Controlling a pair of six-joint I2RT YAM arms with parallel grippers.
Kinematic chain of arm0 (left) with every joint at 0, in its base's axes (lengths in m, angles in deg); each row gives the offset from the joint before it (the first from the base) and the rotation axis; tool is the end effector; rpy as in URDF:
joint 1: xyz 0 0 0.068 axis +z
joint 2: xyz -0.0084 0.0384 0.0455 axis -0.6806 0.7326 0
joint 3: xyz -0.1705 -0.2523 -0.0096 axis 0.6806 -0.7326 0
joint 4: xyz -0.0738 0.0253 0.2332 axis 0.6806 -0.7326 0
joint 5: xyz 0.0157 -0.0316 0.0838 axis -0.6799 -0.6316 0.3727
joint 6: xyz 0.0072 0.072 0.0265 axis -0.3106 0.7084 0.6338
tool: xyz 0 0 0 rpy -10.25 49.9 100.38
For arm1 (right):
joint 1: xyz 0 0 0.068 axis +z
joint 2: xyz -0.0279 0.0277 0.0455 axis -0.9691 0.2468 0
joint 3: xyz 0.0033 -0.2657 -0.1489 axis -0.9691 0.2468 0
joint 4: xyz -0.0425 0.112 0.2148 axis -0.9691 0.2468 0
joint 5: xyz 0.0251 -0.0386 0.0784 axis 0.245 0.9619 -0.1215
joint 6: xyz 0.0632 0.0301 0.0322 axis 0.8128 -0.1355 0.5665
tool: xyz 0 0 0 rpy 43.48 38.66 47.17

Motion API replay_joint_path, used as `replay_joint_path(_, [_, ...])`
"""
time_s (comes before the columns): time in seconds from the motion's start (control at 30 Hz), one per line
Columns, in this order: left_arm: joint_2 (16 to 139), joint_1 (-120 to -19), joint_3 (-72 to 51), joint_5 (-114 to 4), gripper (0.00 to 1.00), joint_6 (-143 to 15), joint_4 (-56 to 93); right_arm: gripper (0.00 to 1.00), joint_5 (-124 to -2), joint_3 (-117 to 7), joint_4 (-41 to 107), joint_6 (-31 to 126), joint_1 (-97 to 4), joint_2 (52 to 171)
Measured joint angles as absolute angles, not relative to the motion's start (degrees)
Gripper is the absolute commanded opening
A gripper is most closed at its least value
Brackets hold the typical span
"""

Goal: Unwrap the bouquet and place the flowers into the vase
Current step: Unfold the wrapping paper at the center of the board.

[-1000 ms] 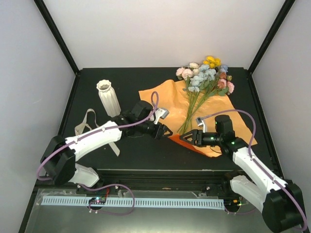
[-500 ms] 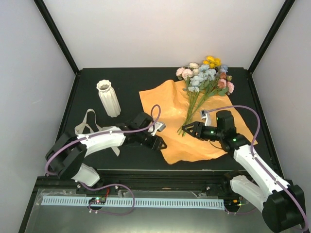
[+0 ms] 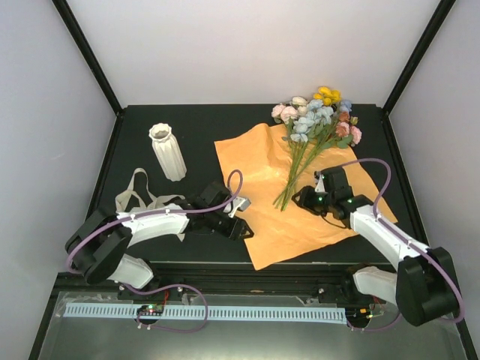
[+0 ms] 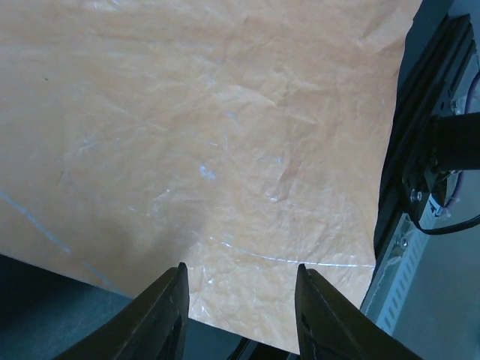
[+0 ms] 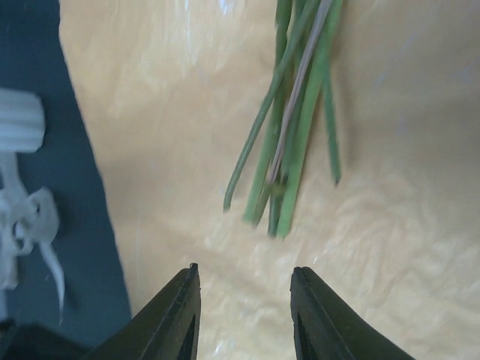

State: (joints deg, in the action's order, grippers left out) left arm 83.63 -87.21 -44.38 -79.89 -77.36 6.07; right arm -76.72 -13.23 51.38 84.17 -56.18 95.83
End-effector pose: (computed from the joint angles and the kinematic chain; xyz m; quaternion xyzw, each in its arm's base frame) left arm 0.1612 -0.2073 0.1885 0.2422 0.8831 -0.3909 0.0926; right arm 0.1885 0.0925 0.2095 0.1300 0.9189 0.3215 0.1883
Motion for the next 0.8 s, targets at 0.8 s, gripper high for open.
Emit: replay_joint_path(0.8, [81.1, -87.2, -51.3, -76.7, 0.70, -79.4, 13.2, 0.23, -61.8, -33.6, 44.5, 83.3, -59.4, 122.5])
